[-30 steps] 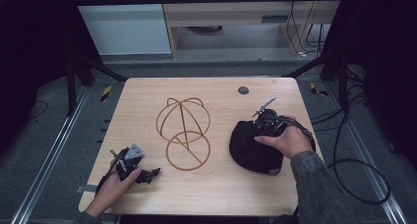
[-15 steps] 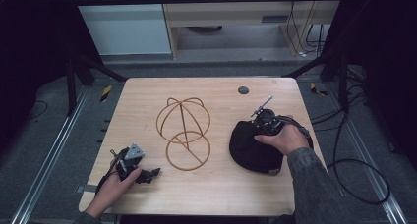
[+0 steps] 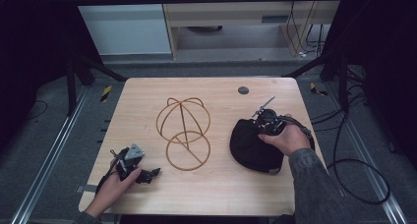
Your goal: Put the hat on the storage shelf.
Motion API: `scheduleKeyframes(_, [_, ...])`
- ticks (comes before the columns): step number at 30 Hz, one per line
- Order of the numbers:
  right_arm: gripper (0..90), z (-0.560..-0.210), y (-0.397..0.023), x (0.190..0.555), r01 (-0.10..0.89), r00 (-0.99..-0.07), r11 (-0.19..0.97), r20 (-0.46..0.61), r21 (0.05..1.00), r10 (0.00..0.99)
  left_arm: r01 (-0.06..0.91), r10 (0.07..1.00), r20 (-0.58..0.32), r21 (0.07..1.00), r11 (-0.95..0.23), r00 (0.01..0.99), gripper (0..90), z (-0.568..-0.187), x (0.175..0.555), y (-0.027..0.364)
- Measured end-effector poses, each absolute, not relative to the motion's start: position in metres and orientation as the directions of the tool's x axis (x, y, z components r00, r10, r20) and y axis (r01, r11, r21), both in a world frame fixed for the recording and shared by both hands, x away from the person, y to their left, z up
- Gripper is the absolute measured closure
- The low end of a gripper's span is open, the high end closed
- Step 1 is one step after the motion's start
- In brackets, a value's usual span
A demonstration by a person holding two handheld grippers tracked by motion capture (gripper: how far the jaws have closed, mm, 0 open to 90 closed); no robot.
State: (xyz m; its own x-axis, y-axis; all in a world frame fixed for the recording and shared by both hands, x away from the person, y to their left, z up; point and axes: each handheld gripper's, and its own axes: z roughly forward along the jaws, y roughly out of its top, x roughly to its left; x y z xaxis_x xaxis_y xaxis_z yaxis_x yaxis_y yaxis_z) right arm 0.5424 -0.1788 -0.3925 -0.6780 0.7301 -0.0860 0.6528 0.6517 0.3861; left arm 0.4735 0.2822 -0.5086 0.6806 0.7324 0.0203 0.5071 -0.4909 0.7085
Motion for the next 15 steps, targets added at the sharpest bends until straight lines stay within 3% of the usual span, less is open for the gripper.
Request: scheduleKeyframes(15, [77.5, -0.353, -0.193, 0.512, 0.599, -0.669, 0.573, -0.045, 0.560, 0.742, 0.507, 0.734, 0.021, 0.709, -0.490, 0.679, 0.0, -0.509, 0.473, 0.282])
